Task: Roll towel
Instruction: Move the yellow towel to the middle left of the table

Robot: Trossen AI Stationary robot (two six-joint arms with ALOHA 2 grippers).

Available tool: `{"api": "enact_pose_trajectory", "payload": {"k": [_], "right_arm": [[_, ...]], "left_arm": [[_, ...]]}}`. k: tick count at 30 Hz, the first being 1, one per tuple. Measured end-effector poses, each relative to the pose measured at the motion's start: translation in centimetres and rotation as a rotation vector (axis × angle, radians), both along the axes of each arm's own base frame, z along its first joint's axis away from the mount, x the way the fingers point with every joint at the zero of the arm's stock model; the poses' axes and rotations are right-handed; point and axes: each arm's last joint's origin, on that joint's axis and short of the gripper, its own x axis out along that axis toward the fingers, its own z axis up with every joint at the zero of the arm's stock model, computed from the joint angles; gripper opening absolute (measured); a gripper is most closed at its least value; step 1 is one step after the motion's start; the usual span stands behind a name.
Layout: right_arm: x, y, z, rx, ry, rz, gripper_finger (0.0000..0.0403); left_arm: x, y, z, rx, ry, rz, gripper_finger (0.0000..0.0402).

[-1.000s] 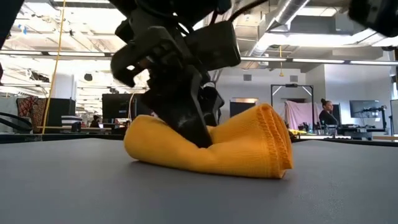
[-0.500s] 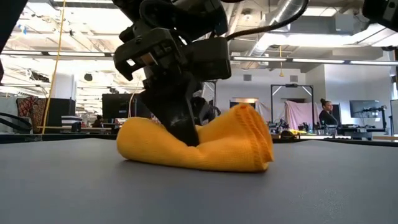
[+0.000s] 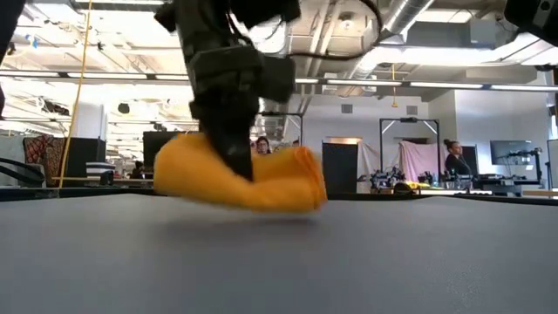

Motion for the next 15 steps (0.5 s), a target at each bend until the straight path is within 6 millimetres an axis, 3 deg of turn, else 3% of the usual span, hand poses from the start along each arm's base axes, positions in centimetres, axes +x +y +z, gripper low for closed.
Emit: {"api": "enact_pose_trajectory", "payload": {"k": [6, 10, 15], "right_arm": [[0.3, -0.3, 0.0, -0.019, 0.0, -0.005, 0.0062], [0.8, -0.7, 0.1, -0.025, -0.002, -0.018, 0.0062], [1.3, -1.3, 0.1, -0.049, 0.001, -0.03, 0.0062]], "left_arm": [[-3.0, -0.1, 3.8, 0.143, -0.038, 0.28, 0.0003], [-6.9, -0.9, 4.7, 0.181, -0.089, 0.491, 0.0002], [-13.0, -1.9, 4.4, 0.139, -0.22, 0.779, 0.0004]]}}
